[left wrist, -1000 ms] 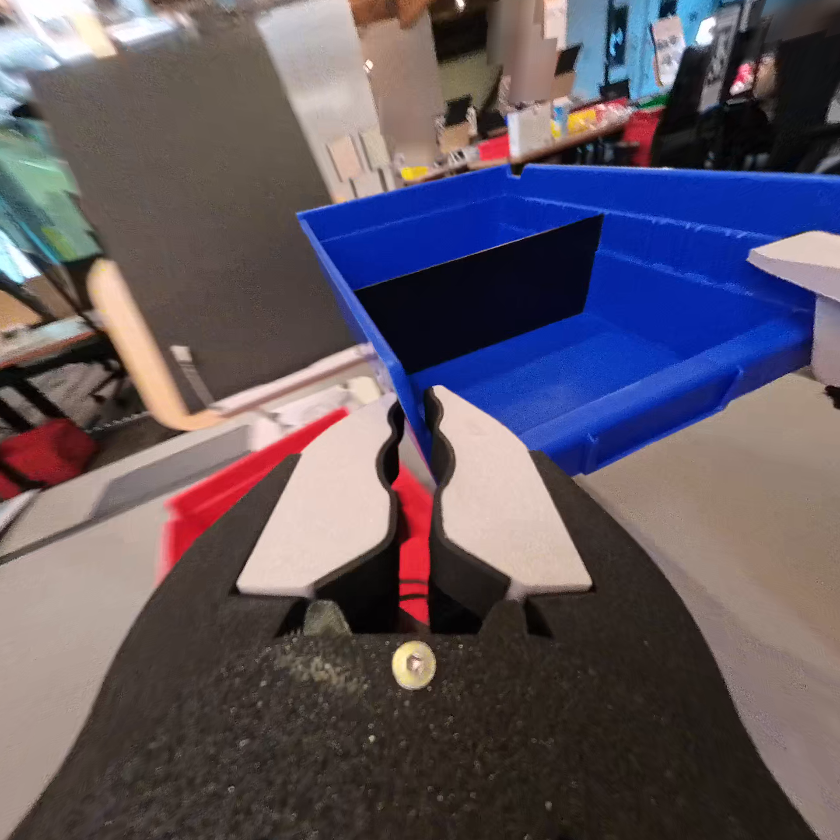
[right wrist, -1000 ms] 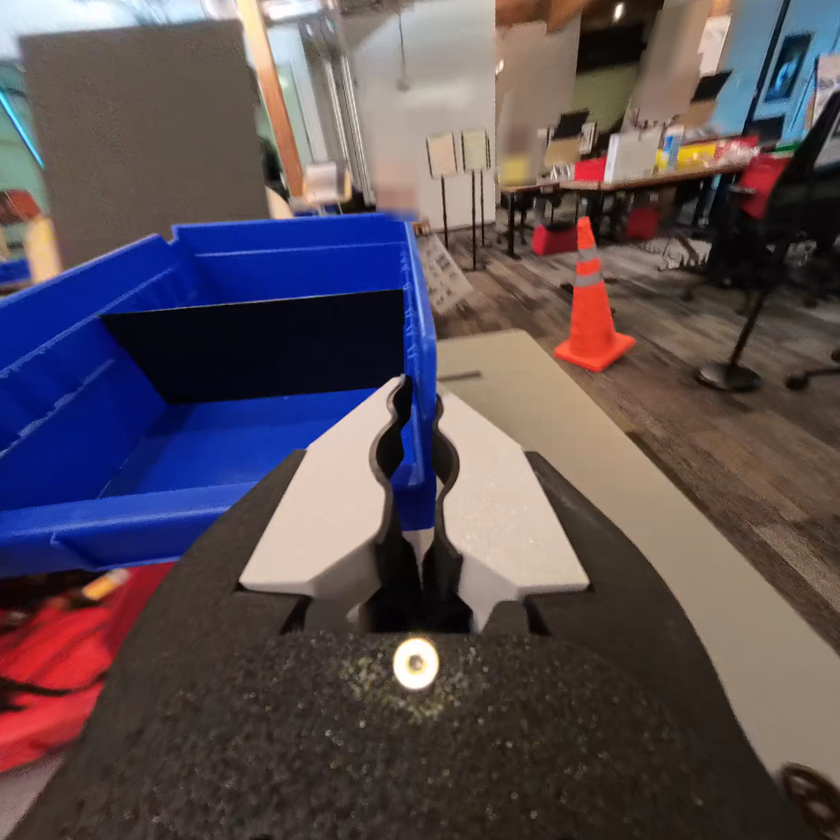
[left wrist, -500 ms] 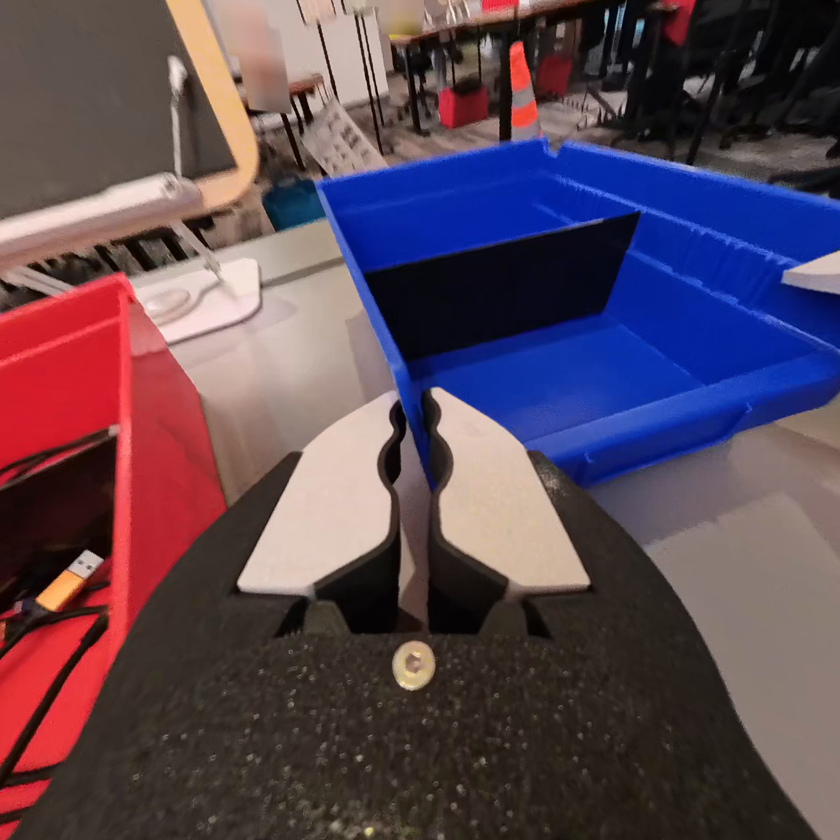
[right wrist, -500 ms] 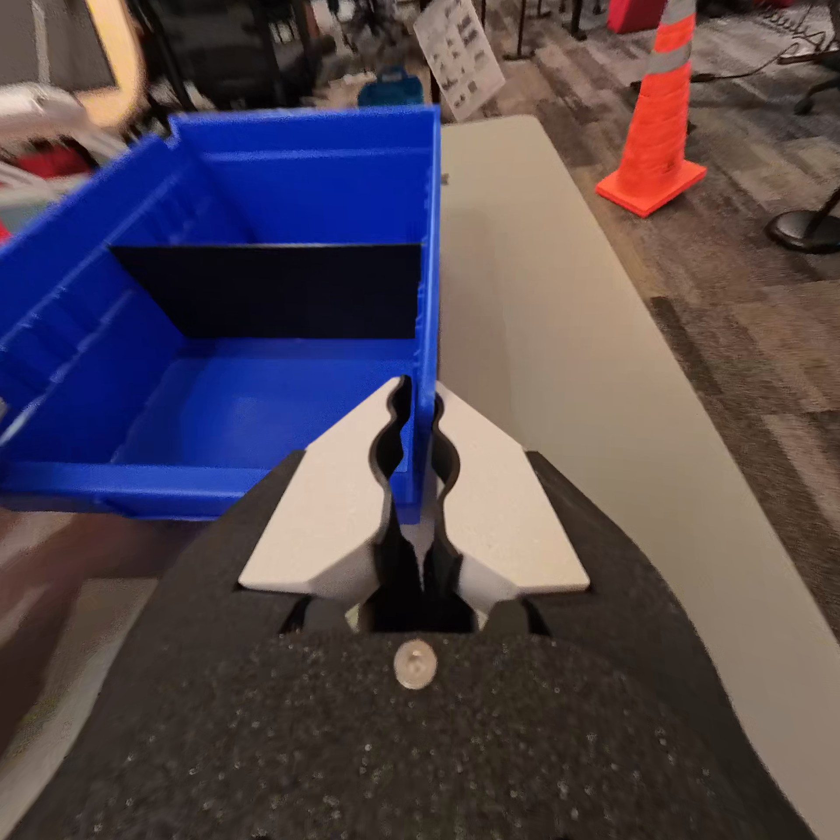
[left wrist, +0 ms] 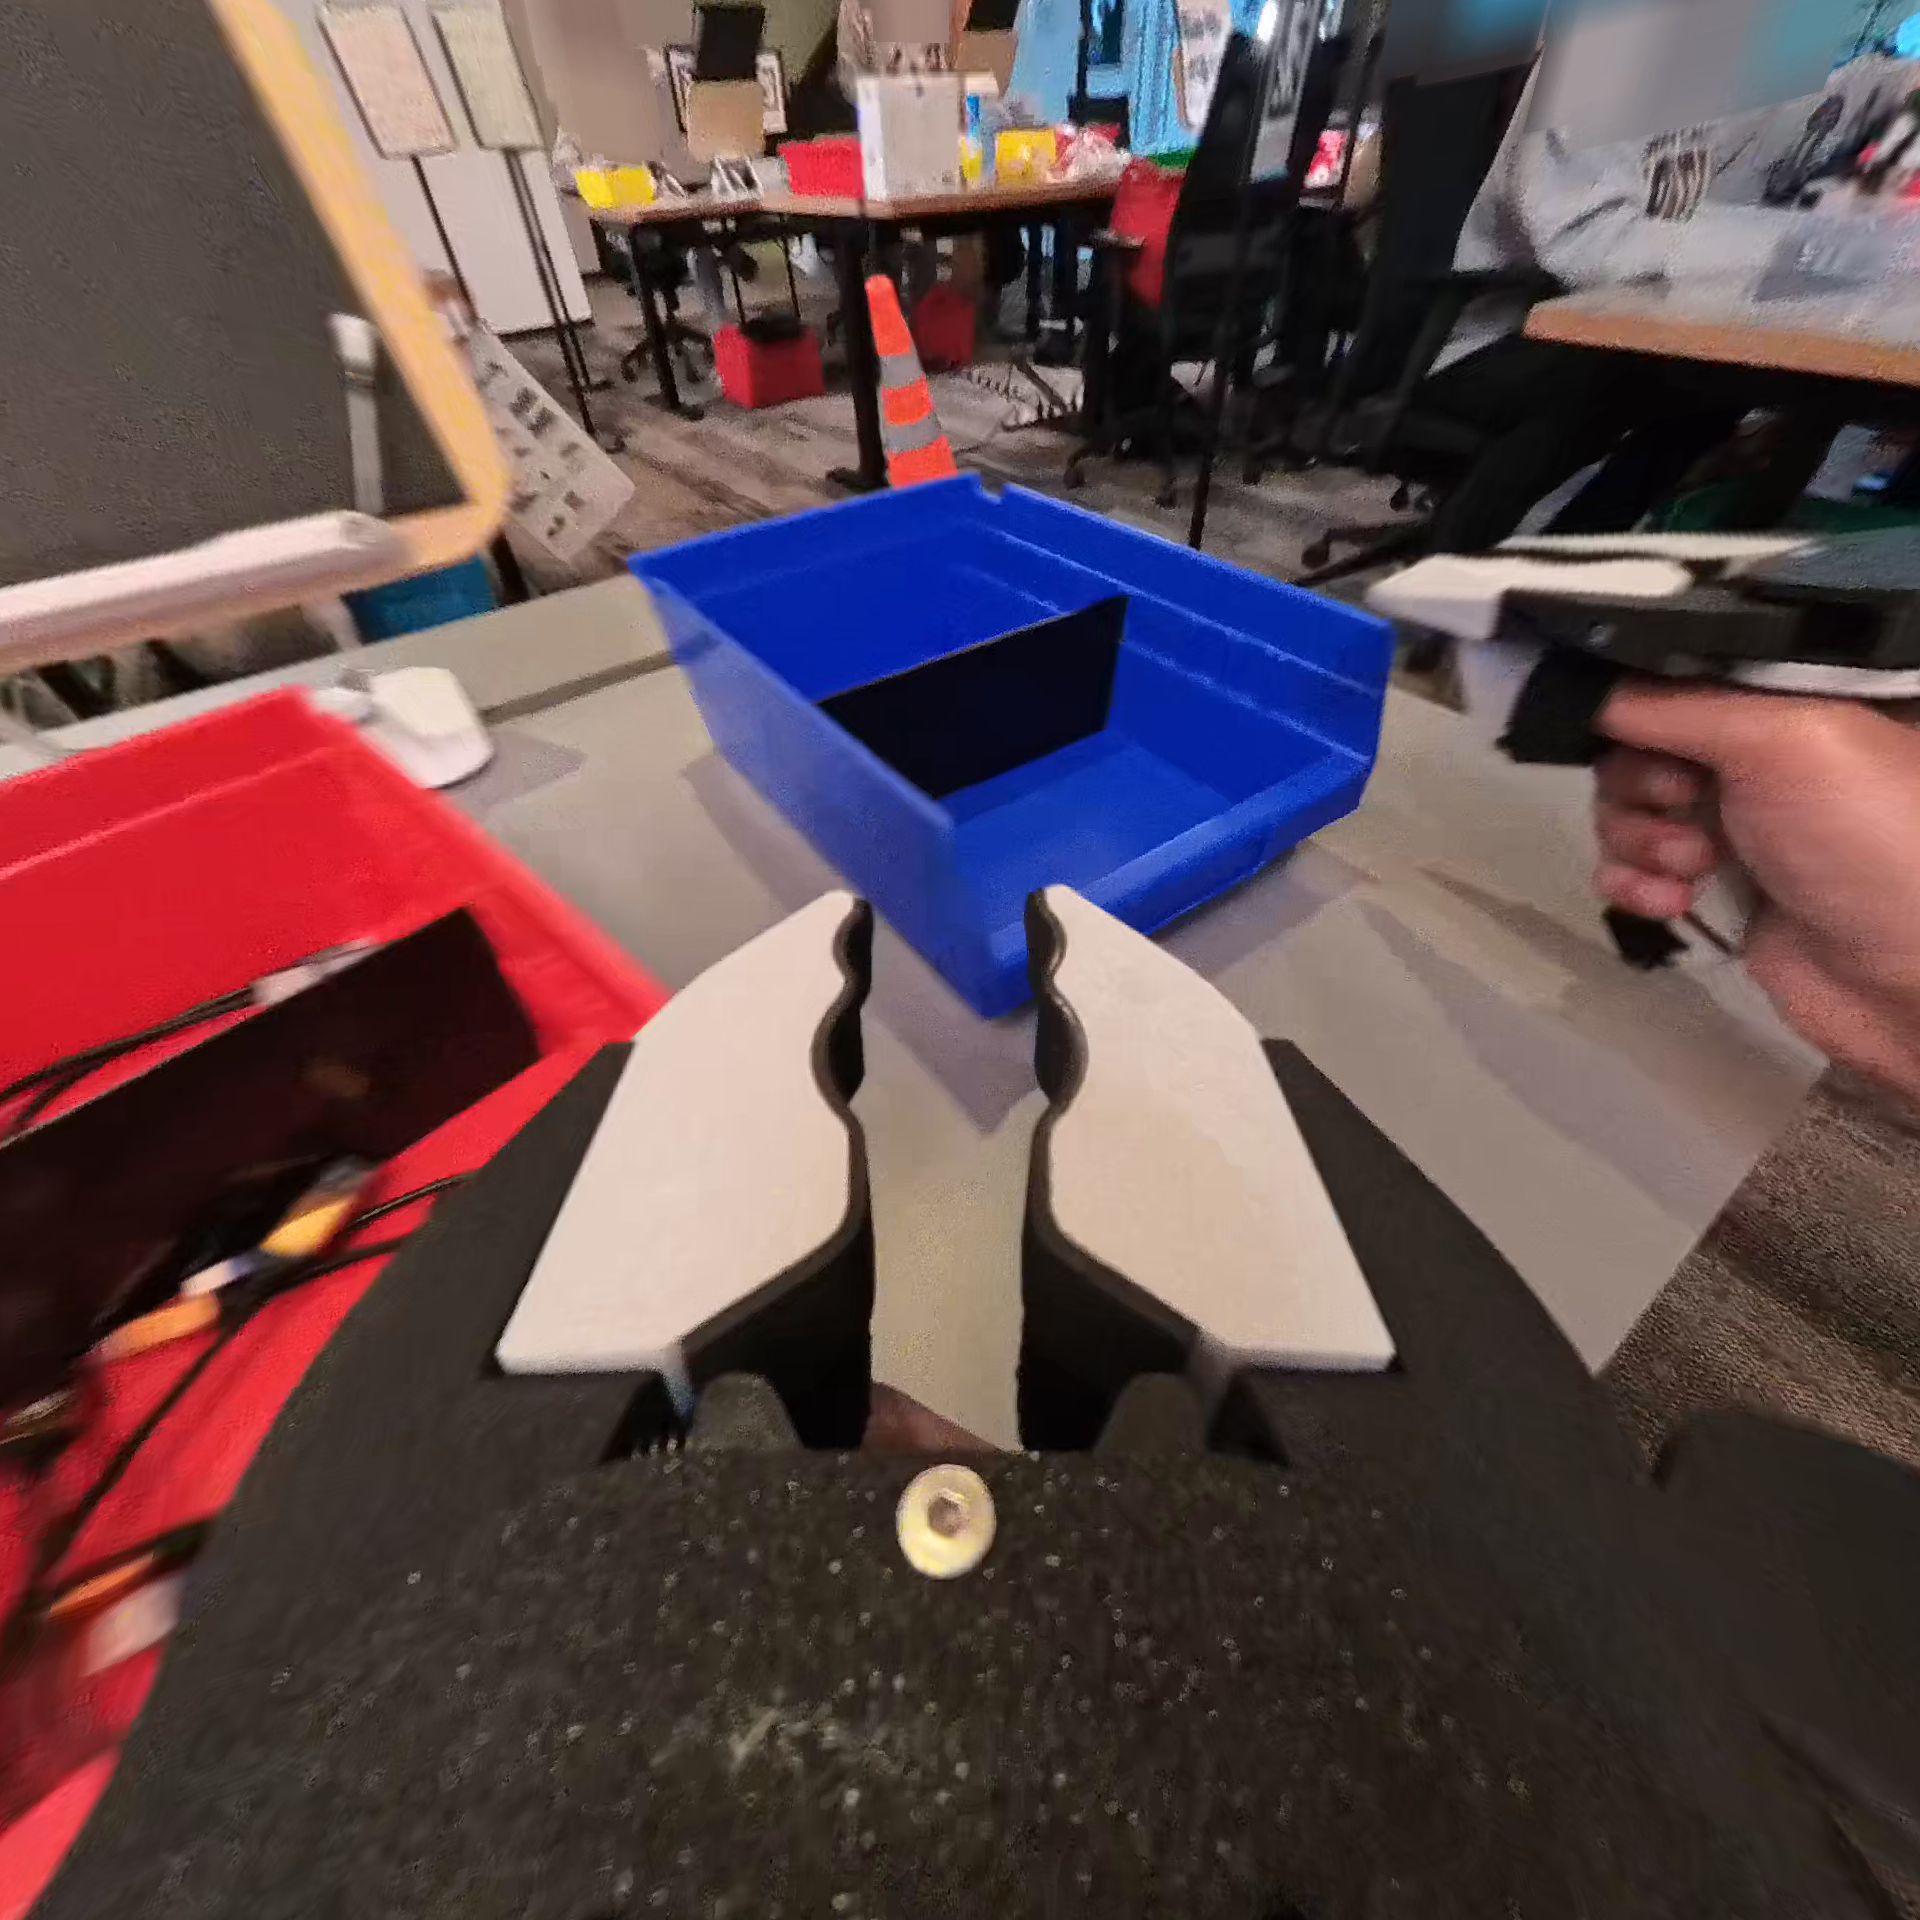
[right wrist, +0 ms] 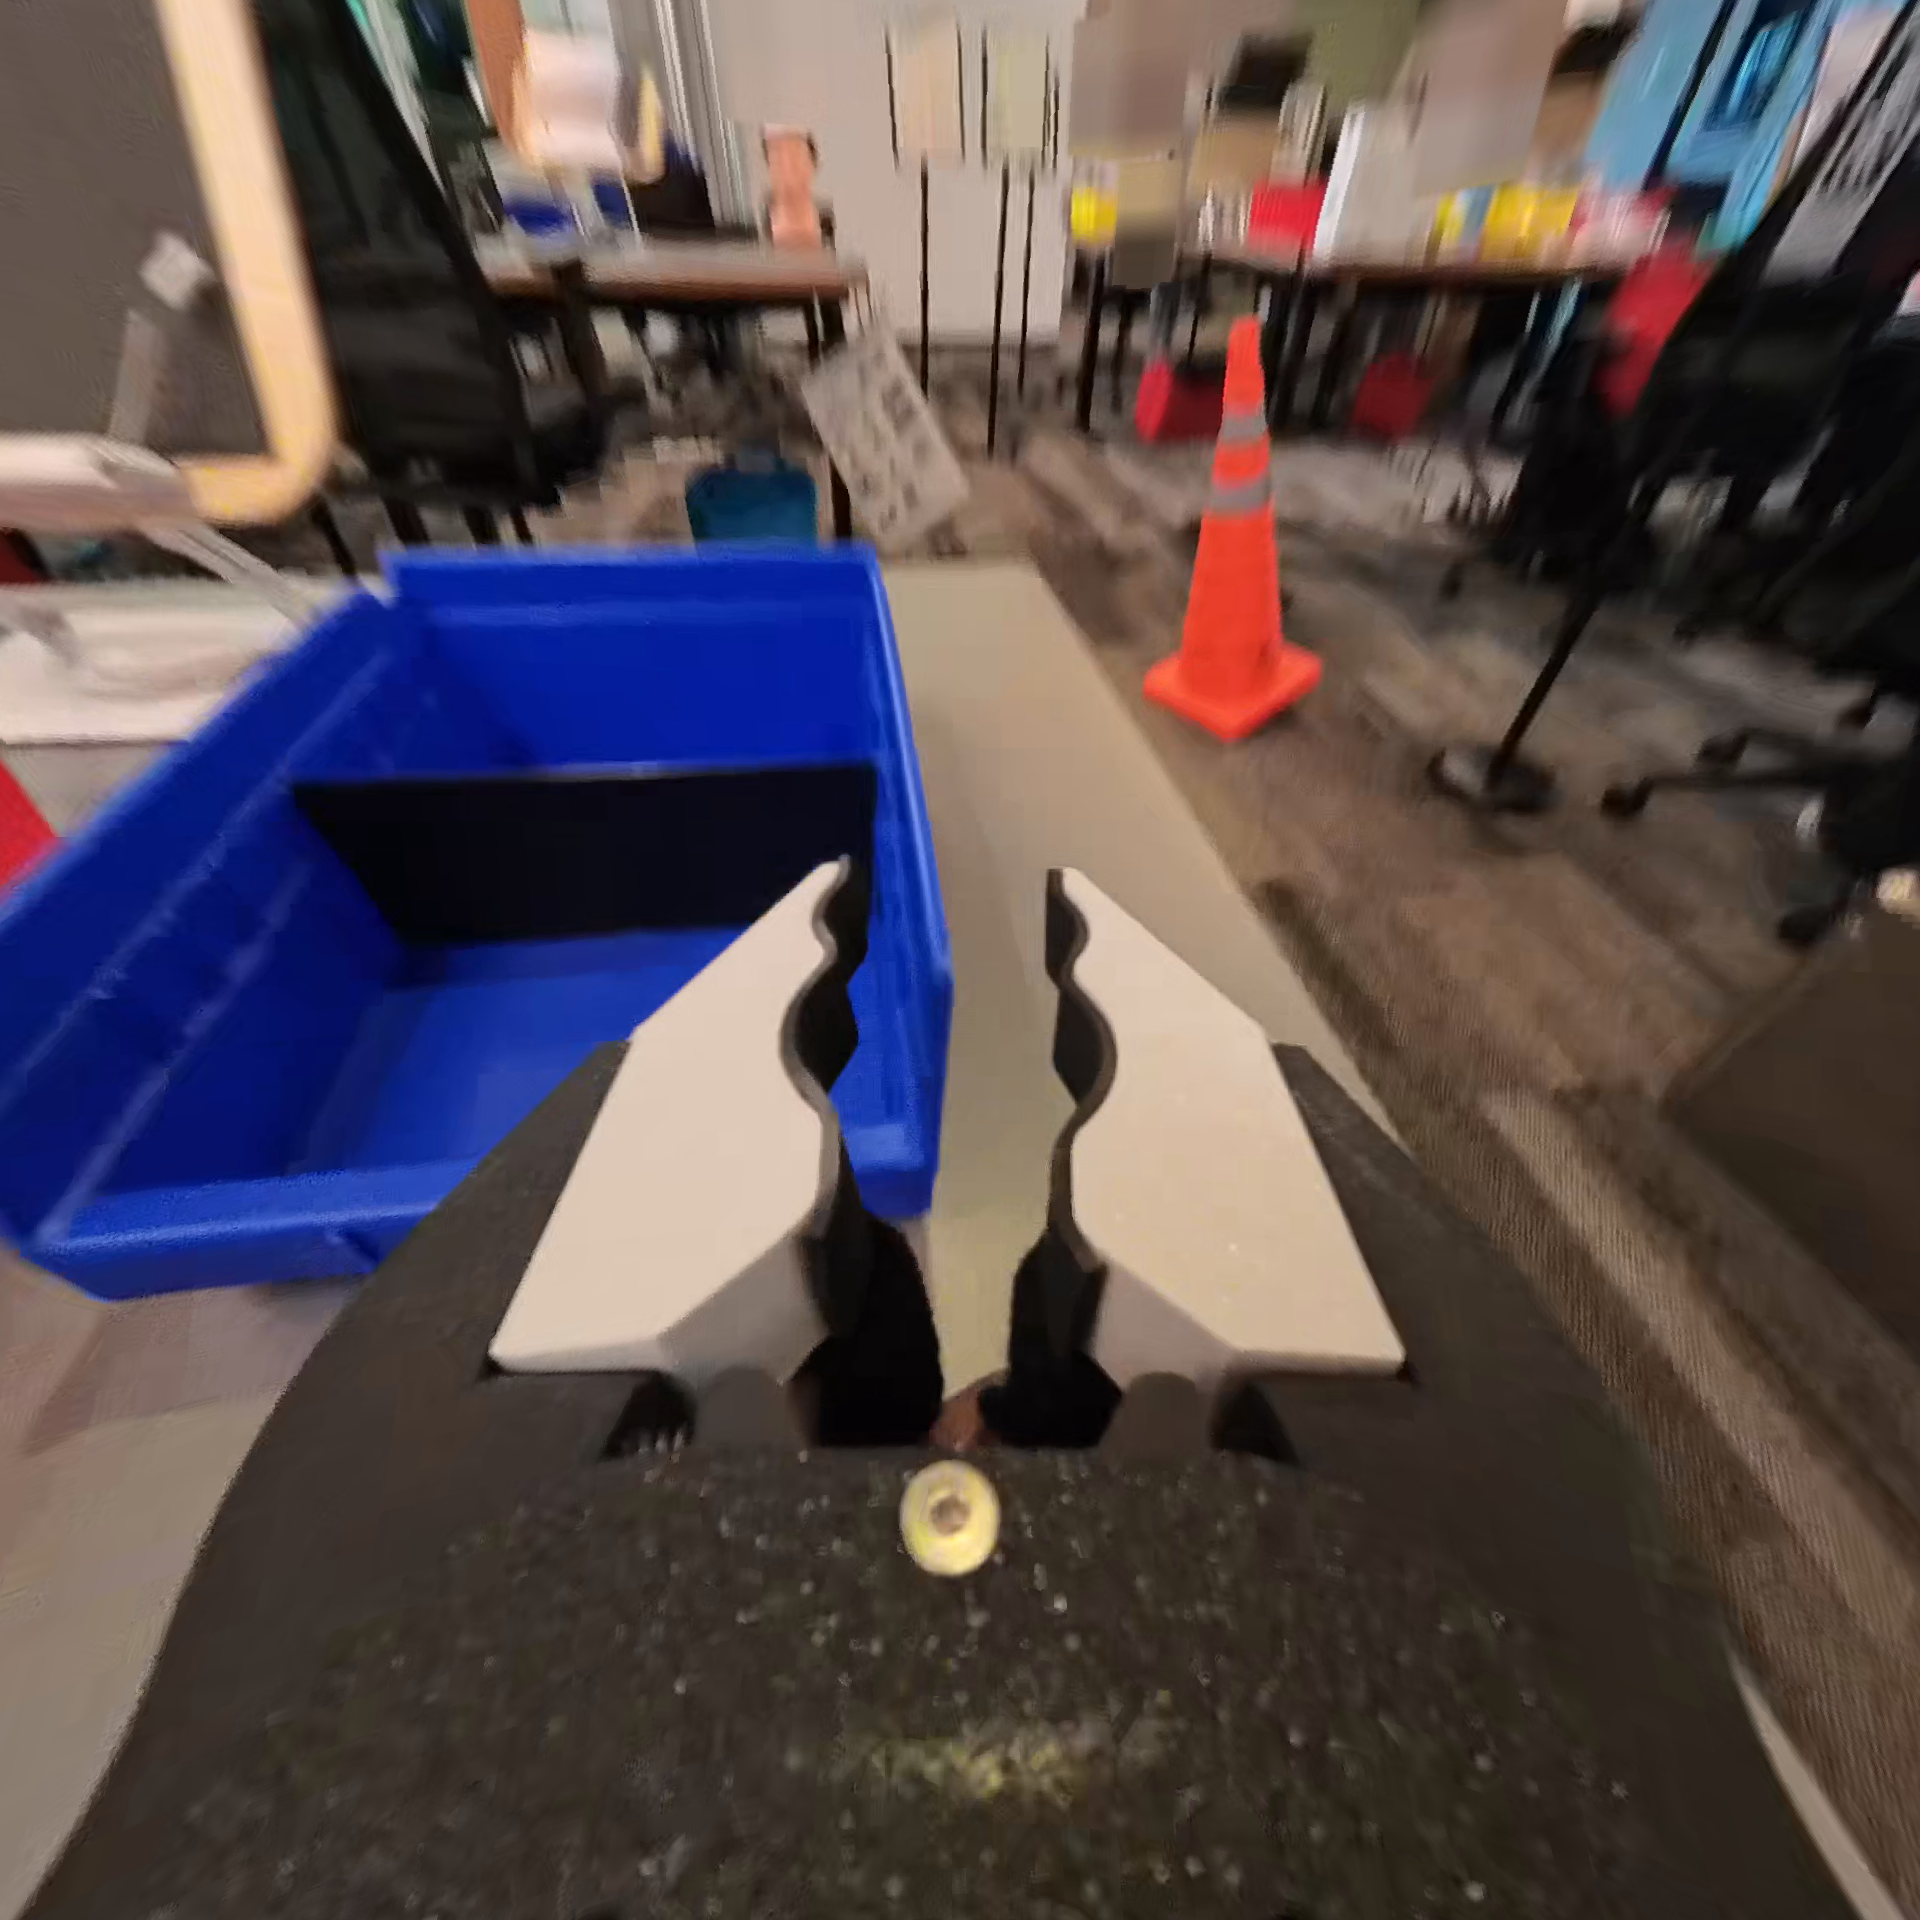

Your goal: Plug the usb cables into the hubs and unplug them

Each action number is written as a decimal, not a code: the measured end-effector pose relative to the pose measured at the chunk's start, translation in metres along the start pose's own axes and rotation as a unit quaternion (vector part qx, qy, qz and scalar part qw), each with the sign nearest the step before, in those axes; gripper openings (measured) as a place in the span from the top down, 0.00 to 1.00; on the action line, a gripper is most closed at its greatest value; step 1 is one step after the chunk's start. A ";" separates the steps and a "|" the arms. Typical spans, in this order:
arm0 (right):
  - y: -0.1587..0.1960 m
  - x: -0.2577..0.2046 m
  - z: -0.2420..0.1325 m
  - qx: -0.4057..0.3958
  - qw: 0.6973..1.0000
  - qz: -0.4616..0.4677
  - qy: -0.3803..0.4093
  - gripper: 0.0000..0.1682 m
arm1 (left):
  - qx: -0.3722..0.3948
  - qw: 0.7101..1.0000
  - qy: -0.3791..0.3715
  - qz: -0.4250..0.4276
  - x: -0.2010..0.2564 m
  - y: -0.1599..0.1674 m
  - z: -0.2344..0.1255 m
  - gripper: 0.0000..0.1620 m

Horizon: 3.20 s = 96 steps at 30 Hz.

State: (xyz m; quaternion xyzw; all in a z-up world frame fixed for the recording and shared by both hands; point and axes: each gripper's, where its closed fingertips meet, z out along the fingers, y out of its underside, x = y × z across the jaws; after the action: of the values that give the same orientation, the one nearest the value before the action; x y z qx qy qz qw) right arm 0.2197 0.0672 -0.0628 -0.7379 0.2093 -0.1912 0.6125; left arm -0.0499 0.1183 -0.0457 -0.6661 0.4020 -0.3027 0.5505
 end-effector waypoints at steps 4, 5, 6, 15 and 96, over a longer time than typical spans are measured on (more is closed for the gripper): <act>-0.052 -0.076 -0.037 0.082 0.990 -0.045 -0.107 0.80 | 0.007 0.989 -0.146 0.004 -0.112 0.016 -0.079 0.77; -0.054 -0.107 -0.044 0.082 0.984 -0.059 -0.146 0.78 | 0.008 0.984 -0.178 -0.001 -0.136 0.024 -0.096 0.75; -0.052 -0.141 -0.051 0.079 0.977 -0.064 -0.186 0.77 | 0.003 0.979 -0.203 -0.005 -0.154 0.034 -0.108 0.74; 0.064 -0.315 -0.036 -0.108 0.967 0.003 -0.230 0.73 | -0.124 0.974 -0.186 -0.043 -0.200 0.121 -0.085 0.77; 0.052 -0.107 -0.013 -0.061 0.989 0.091 -0.097 0.71 | -0.056 0.974 -0.201 -0.094 -0.348 0.131 -0.202 0.84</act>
State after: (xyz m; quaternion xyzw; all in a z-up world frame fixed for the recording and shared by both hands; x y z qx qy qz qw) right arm 0.1194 0.1062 -0.1149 -0.7670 0.2260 -0.0489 0.5986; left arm -0.4192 0.3120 -0.1176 -0.7779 0.2353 -0.1903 0.5508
